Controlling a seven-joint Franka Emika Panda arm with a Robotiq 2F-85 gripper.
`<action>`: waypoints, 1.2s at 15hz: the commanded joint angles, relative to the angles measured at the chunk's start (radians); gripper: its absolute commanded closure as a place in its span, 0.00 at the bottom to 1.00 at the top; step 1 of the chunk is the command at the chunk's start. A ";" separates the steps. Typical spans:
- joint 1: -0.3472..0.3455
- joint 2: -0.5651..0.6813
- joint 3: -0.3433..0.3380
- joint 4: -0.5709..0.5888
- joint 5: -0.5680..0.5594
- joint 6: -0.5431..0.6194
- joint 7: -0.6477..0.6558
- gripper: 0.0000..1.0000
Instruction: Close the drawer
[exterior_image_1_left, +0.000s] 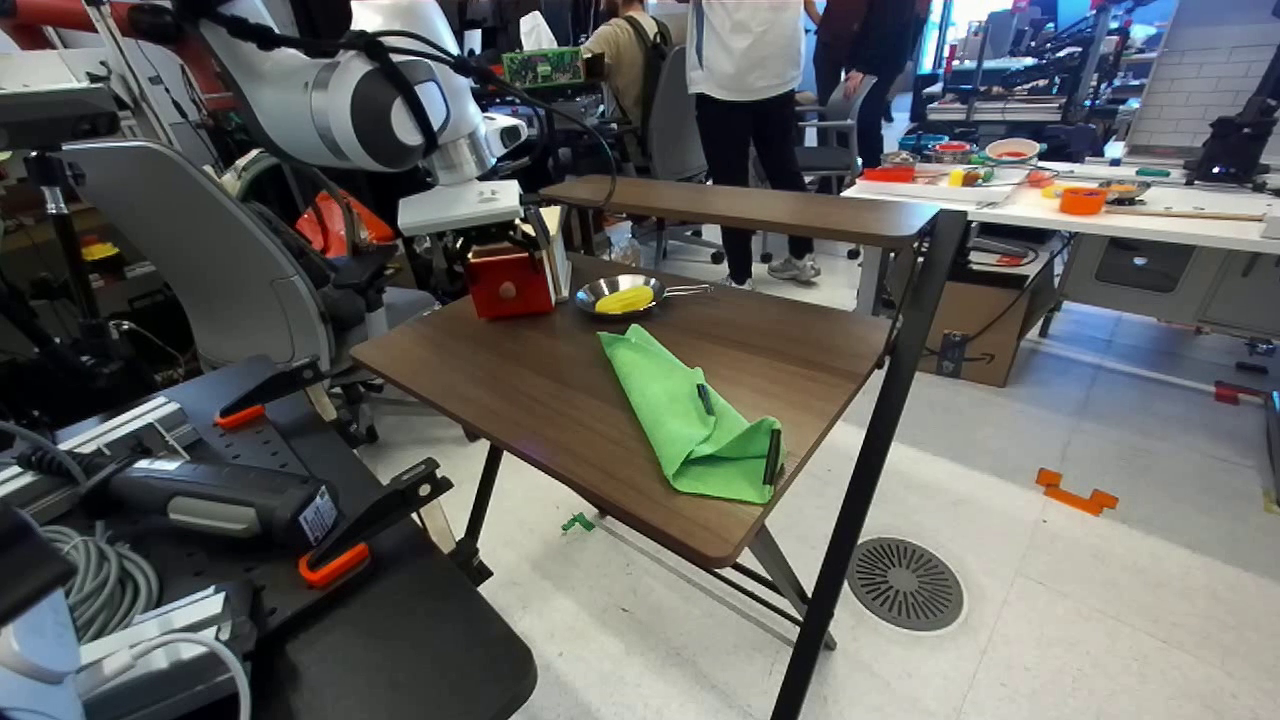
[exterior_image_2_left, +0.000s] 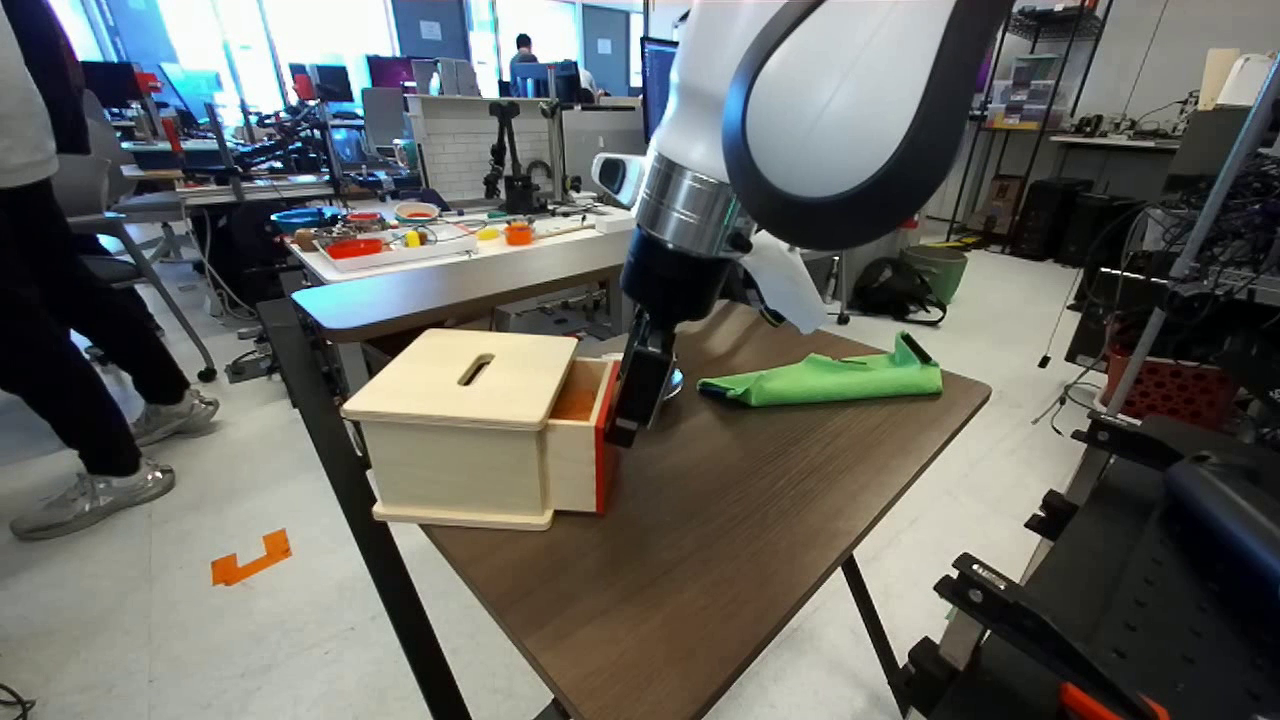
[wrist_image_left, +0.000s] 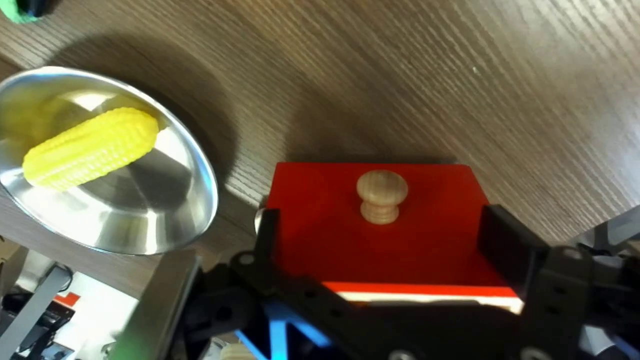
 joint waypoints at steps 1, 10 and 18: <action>-0.012 0.056 0.021 0.066 -0.024 0.013 -0.010 0.00; -0.022 0.128 0.044 0.145 -0.012 0.102 0.020 0.00; -0.069 0.118 0.085 0.114 -0.020 0.142 0.027 0.00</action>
